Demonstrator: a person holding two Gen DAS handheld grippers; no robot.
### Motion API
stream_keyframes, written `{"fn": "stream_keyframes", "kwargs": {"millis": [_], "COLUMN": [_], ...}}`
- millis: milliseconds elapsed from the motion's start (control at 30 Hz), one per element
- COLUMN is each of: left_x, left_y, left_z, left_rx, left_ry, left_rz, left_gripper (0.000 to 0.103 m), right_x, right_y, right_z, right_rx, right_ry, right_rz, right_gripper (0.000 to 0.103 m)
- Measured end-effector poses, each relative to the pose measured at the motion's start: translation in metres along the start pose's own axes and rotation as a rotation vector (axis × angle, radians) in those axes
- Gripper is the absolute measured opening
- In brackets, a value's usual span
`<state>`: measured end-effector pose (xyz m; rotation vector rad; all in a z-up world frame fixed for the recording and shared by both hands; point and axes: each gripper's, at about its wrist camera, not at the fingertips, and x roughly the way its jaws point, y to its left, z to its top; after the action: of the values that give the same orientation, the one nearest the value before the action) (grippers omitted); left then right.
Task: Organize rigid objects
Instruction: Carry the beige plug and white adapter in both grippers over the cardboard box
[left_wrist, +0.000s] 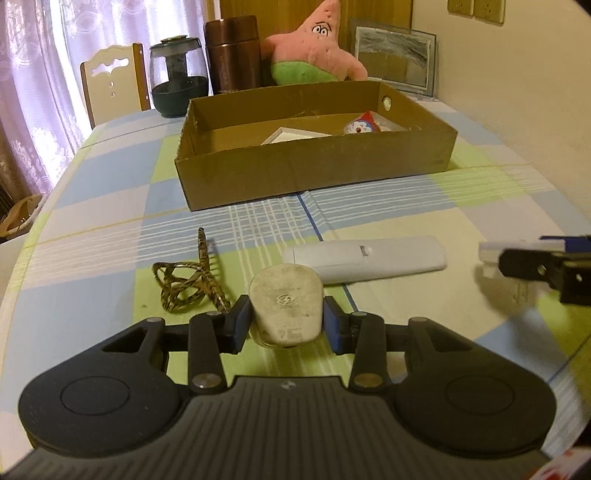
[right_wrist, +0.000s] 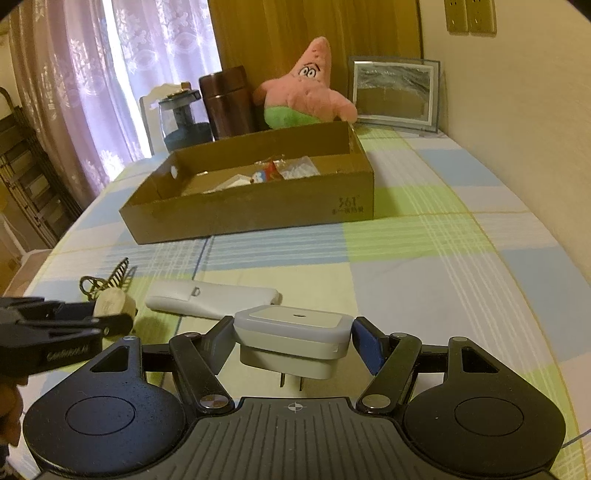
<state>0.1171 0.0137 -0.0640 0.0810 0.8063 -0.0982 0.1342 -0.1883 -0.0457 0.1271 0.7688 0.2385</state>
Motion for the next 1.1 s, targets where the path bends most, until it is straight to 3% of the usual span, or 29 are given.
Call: {"fn": "stream_keyframes", "kwargs": {"millis": [267, 633, 1100], "left_x": [-0.025, -0.037, 0.024], "left_y": [0.004, 0.011, 0.038], "left_z": [0.009, 0.070, 0.164], "left_rx": [-0.018, -0.004, 0.001], "left_ry": [-0.026, -0.107, -0.135], "left_rz": [-0.009, -0.041, -0.034], "left_gripper": [0.036, 0.036, 0.036], "right_x": [-0.014, -0.016, 0.048], "right_y": [0.007, 0.004, -0.005], "right_z": [0.009, 0.068, 0.177], "right_rx": [-0.005, -0.051, -0.127], "right_ry": [-0.025, -0.087, -0.126], "right_rz": [0.025, 0.061, 0.096], "right_gripper": [0.066, 0.066, 0.066]}}
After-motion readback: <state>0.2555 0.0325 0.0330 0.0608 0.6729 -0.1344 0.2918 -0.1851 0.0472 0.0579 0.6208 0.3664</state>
